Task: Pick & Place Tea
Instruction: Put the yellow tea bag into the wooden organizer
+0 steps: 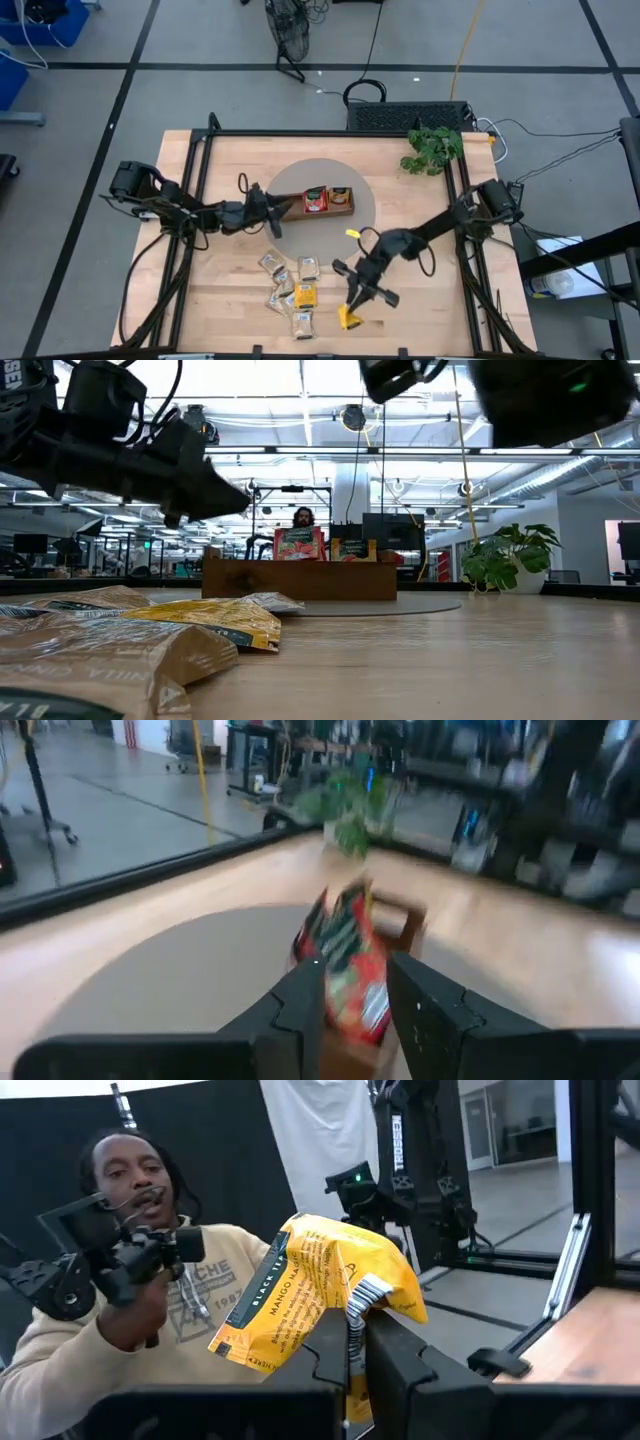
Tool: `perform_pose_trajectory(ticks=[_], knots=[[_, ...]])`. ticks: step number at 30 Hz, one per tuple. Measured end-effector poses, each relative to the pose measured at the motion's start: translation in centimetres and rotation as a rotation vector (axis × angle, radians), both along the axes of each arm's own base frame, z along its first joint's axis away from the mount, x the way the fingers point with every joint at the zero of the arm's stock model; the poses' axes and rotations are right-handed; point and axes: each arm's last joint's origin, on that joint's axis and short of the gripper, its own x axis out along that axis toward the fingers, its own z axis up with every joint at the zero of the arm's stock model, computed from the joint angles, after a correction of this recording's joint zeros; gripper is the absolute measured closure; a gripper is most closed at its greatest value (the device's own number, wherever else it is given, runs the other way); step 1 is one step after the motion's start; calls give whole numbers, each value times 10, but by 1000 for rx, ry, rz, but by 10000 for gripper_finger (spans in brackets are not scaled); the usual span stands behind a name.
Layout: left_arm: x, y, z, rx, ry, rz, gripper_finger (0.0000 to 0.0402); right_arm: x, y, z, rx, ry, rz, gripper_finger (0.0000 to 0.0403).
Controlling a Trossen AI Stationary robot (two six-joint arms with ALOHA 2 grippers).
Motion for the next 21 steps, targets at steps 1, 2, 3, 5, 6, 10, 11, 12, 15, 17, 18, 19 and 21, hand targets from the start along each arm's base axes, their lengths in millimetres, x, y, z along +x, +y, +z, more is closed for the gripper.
perform_pose_trajectory(ticks=[1,2,3,5,6,10,11,12,15,17,18,19,21], knots=[[2,0,2,-34,-31,10,286,3,-5,2,-2,-9,6,395],[4,2,4,-51,-50,34,286,5,-11,3,-4,-15,9,395],[6,4,6,-54,-60,67,286,8,-17,4,-5,-17,8,395],[8,7,9,-45,-73,115,286,12,-32,4,-14,-22,12,395],[9,8,10,-45,-76,123,286,14,-40,4,-20,-29,10,395],[9,11,10,-51,-78,132,286,20,-75,3,-41,-43,-67,395],[9,11,10,-51,-76,135,286,20,-84,2,-50,-47,-92,395],[9,12,10,-50,-75,136,286,20,-91,1,-57,-48,-113,395],[9,12,10,-54,-78,137,286,20,-108,-3,-74,-51,-166,395],[10,11,9,-62,-77,92,286,19,-115,-5,-89,-52,-188,395],[10,10,10,-58,-76,59,286,19,-117,-7,-97,-46,-194,395],[12,10,11,-25,-64,21,286,19,-119,-8,-105,-42,-200,395],[19,7,16,137,-16,-124,286,19,-125,-11,-119,-32,-210,395]])
